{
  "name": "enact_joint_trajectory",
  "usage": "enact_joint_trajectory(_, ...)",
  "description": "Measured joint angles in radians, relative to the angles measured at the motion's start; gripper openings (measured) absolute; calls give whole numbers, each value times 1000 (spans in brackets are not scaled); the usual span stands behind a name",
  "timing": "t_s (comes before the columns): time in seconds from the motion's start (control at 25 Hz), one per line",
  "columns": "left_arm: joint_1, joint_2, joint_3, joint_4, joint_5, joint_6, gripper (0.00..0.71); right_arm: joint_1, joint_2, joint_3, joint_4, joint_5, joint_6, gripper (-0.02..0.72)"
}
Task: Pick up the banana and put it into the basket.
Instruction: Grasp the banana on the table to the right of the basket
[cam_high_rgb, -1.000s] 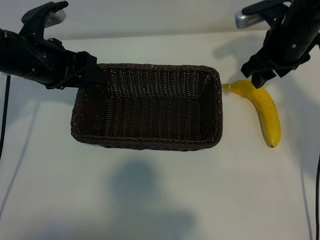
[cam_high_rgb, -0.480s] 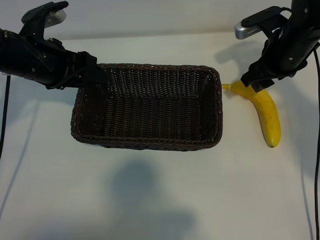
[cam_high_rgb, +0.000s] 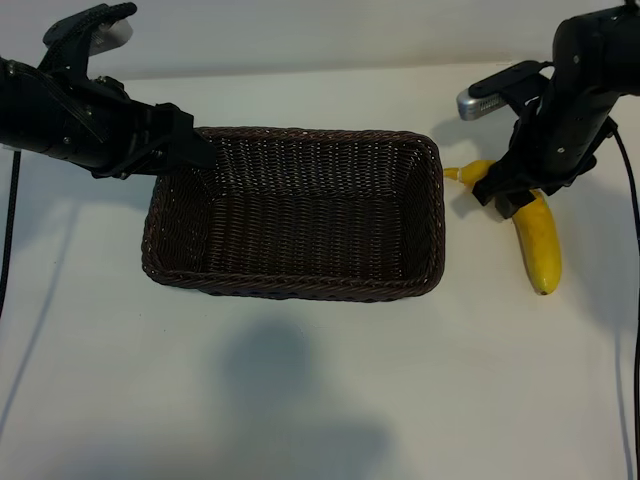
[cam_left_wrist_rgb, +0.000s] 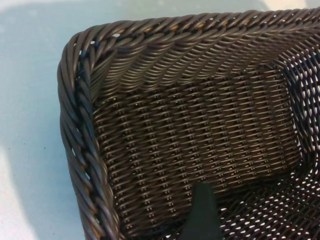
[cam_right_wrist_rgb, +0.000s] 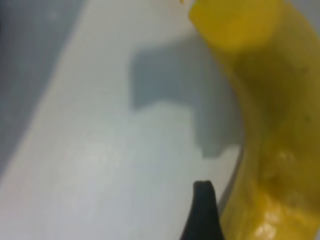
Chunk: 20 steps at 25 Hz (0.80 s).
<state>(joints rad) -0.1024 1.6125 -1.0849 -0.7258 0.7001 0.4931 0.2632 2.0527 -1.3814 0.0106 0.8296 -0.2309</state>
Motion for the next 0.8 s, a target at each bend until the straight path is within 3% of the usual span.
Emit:
enact_joint_trajectory(0.4, 0, 0, 0, 0, 0, -1, 595, 0, 69, 0, -4, -22, 1, 571)
enact_joint_trajectory(0.48, 0, 0, 0, 0, 0, -1, 595, 0, 70, 0, -4, -25, 7, 532)
enact_joint_trajectory(0.6, 0, 0, 0, 0, 0, -1, 595, 0, 70, 0, -11, -28, 38, 409)
enact_joint_trajectory(0.8, 0, 0, 0, 0, 0, -1, 595, 0, 70, 0, -34, -29, 103, 412)
